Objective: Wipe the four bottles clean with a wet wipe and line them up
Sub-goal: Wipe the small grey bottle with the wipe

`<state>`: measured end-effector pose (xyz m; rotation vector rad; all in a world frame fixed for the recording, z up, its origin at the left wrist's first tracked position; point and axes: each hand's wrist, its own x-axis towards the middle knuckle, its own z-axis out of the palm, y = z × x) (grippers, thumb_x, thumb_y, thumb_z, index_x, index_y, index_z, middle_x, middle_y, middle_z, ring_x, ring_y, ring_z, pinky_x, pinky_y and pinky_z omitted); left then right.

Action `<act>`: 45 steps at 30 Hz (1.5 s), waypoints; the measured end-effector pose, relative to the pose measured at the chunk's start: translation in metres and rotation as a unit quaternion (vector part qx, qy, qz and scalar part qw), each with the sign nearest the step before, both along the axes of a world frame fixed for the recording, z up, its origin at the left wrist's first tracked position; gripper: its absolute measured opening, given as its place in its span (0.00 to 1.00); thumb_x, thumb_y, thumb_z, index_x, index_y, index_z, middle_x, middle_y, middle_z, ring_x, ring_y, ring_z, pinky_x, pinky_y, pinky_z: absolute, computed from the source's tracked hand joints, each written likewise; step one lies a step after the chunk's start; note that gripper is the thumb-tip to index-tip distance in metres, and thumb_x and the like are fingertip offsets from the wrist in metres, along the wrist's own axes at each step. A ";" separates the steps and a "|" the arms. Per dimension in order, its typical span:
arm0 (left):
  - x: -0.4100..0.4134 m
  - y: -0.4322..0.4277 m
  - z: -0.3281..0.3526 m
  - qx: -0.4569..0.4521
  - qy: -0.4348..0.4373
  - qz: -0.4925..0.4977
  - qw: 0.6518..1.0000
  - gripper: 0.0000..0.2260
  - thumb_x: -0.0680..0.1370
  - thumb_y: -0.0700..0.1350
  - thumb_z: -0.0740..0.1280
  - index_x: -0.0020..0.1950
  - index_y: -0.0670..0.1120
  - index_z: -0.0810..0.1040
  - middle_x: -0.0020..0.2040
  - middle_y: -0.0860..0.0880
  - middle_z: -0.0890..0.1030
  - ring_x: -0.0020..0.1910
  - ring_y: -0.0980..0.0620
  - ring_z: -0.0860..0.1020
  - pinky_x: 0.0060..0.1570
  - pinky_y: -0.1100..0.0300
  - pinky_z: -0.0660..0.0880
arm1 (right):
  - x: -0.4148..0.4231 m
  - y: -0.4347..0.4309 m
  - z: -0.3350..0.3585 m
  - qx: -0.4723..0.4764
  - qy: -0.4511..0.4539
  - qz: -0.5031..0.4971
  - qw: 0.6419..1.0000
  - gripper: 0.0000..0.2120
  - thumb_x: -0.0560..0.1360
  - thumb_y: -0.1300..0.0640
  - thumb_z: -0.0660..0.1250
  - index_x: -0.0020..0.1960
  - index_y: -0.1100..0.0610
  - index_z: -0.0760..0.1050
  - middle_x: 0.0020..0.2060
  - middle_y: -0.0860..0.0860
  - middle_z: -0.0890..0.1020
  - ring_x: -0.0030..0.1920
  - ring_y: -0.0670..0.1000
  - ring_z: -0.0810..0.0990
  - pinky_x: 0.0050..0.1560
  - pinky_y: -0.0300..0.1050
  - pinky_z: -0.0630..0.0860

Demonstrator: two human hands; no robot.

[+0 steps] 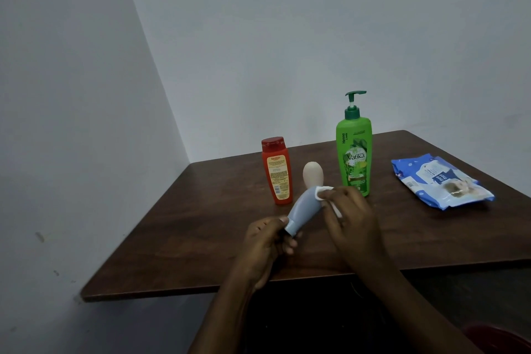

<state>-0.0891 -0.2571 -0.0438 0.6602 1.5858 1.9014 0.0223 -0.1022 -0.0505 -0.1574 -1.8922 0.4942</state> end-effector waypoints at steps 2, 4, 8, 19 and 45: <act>0.002 -0.001 0.001 -0.002 0.005 -0.005 1.000 0.13 0.85 0.43 0.62 0.57 0.37 0.83 0.44 0.37 0.84 0.34 0.50 0.78 0.33 0.59 0.73 | -0.001 0.000 0.000 -0.005 0.011 -0.008 1.000 0.13 0.76 0.67 0.69 0.59 0.59 0.81 0.55 0.52 0.79 0.56 0.50 0.80 0.55 0.47 0.79; 0.003 -0.002 0.002 -0.009 0.020 -0.013 1.000 0.14 0.86 0.46 0.61 0.56 0.38 0.83 0.42 0.40 0.84 0.33 0.50 0.75 0.32 0.59 0.71 | -0.001 0.000 -0.001 0.014 0.001 -0.009 1.000 0.13 0.76 0.67 0.69 0.60 0.60 0.80 0.55 0.53 0.79 0.56 0.50 0.80 0.55 0.46 0.79; 0.002 -0.001 0.001 -0.018 0.025 -0.004 1.000 0.25 0.76 0.61 0.71 0.50 0.37 0.82 0.35 0.42 0.79 0.30 0.52 0.74 0.32 0.60 0.72 | 0.003 -0.010 -0.005 0.159 -0.098 0.067 0.980 0.17 0.74 0.66 0.70 0.62 0.60 0.79 0.54 0.53 0.80 0.54 0.49 0.79 0.54 0.41 0.77; 0.003 -0.001 0.008 -0.048 0.012 -0.031 0.998 0.17 0.86 0.50 0.61 0.58 0.36 0.78 0.39 0.43 0.83 0.30 0.52 0.75 0.28 0.61 0.71 | -0.001 0.002 -0.002 -0.022 0.003 -0.031 0.999 0.13 0.76 0.67 0.69 0.60 0.61 0.80 0.54 0.55 0.80 0.54 0.52 0.80 0.52 0.46 0.80; 0.006 0.000 0.007 -0.032 0.032 -0.014 0.999 0.17 0.85 0.49 0.62 0.54 0.36 0.83 0.40 0.41 0.83 0.36 0.49 0.79 0.42 0.59 0.79 | -0.002 -0.005 -0.008 0.122 -0.113 0.091 0.982 0.17 0.76 0.65 0.68 0.64 0.57 0.79 0.54 0.51 0.80 0.53 0.46 0.79 0.54 0.38 0.76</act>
